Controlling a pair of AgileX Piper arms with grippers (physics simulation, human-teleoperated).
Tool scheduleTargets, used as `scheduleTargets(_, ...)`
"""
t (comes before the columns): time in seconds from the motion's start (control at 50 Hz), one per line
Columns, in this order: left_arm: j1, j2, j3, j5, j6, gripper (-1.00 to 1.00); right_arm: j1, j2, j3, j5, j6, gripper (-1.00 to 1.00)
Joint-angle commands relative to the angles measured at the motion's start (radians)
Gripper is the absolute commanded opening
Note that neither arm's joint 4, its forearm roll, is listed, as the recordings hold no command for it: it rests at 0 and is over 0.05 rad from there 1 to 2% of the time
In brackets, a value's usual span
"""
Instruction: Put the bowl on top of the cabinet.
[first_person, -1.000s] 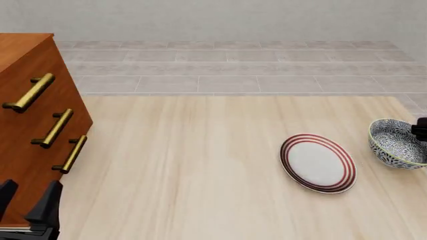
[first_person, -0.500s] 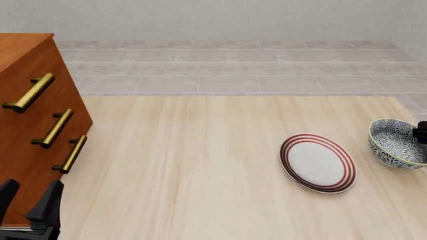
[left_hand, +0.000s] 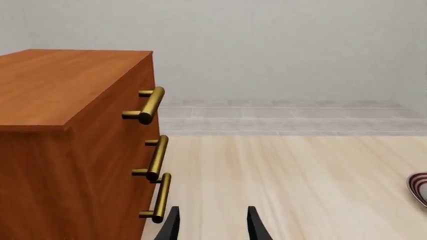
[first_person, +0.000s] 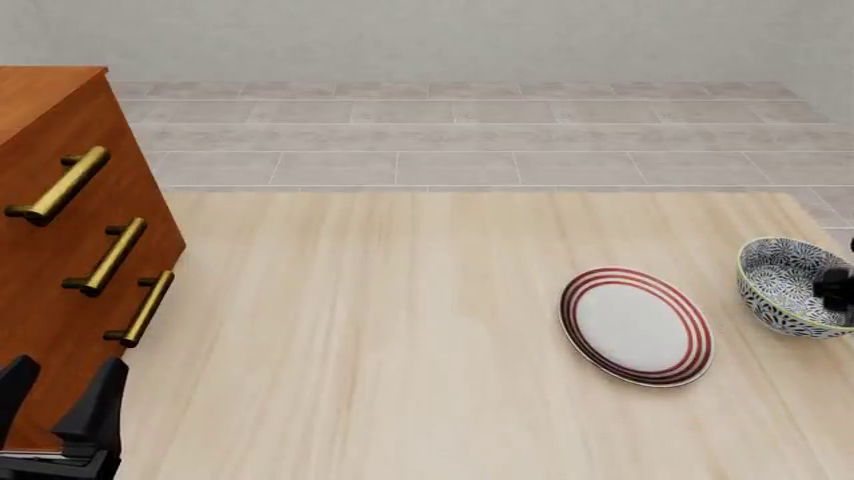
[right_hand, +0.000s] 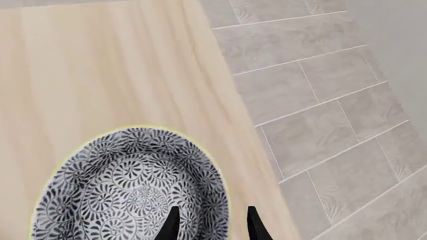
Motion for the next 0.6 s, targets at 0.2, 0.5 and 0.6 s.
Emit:
scheduleTargets(0.2,0.001,0.023,0.008,-0.026,0.001,1.0,-0.028,0.112,-0.031,-0.025,-0.01,1.0)
scheduleTargets(0.5,0.003,0.014,0.01,-0.019,0.0,1.0,-0.035,0.173,-0.03,-0.047,-0.021,1.0)
scheduleTargets(0.6,0.003,0.012,0.011,-0.018,0.0,1.0,-0.023,0.153,-0.02,-0.041,-0.014,-1.0)
